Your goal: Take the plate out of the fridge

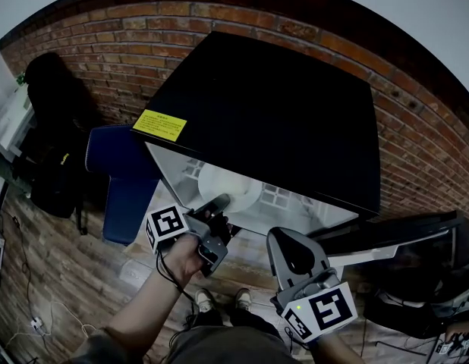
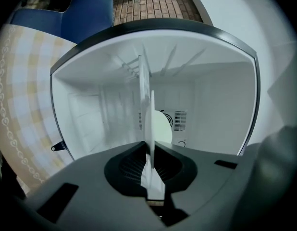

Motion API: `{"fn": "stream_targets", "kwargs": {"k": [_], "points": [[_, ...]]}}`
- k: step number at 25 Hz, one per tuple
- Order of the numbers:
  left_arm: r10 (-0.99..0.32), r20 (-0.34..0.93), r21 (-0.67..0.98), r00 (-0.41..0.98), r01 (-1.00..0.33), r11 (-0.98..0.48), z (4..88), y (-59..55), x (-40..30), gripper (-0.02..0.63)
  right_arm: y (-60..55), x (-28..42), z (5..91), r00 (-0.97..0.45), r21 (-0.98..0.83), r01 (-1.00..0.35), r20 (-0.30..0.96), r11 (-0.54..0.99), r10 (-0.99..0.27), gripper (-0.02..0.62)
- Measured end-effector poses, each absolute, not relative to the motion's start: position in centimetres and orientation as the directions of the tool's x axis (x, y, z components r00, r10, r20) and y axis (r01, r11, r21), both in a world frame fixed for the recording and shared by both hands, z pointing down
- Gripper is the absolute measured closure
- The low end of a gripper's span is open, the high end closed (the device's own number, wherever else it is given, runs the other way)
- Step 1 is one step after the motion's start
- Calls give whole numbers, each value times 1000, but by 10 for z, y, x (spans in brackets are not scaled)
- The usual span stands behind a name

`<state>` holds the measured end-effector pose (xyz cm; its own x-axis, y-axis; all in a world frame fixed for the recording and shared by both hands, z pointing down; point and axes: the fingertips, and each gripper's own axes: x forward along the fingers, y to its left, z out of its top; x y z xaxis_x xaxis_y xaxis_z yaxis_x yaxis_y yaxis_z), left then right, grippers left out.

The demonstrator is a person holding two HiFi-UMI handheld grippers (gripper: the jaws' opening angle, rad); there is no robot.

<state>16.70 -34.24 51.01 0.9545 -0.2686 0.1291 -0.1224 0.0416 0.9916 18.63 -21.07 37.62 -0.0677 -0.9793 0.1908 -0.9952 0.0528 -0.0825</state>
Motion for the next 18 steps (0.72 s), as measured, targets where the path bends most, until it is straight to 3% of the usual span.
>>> {"fn": "stream_targets", "kwargs": {"k": [18], "points": [[-323, 85, 996, 943, -93, -8, 458, -321, 115, 565, -198, 161, 348, -125, -63, -991, 115, 118, -985, 563]]}}
